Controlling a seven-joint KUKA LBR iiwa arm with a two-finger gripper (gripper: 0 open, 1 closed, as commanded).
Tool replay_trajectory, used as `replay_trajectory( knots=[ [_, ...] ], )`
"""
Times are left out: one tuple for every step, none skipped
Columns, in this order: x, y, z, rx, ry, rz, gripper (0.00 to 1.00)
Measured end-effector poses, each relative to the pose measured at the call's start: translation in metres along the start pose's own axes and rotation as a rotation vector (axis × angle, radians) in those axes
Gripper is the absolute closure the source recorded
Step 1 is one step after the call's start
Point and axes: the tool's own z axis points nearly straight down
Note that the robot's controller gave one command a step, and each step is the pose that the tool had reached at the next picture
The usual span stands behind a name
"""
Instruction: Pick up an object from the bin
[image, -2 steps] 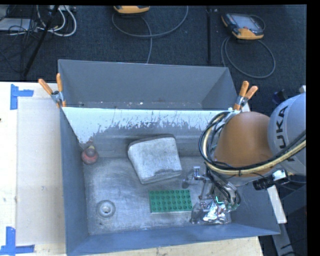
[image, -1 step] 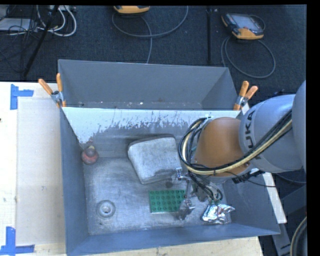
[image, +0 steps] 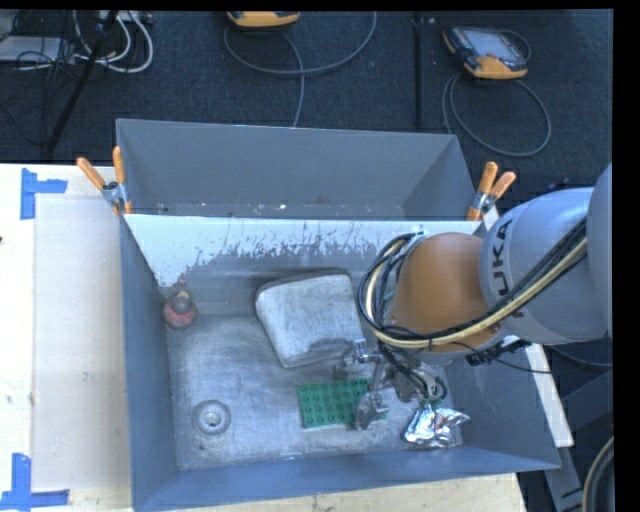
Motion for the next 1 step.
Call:
replay_trajectory(
  knots=[
    [-0.0010,0.0074,-0.1355,0.001,-0.011,-0.037,1.00]
  ],
)
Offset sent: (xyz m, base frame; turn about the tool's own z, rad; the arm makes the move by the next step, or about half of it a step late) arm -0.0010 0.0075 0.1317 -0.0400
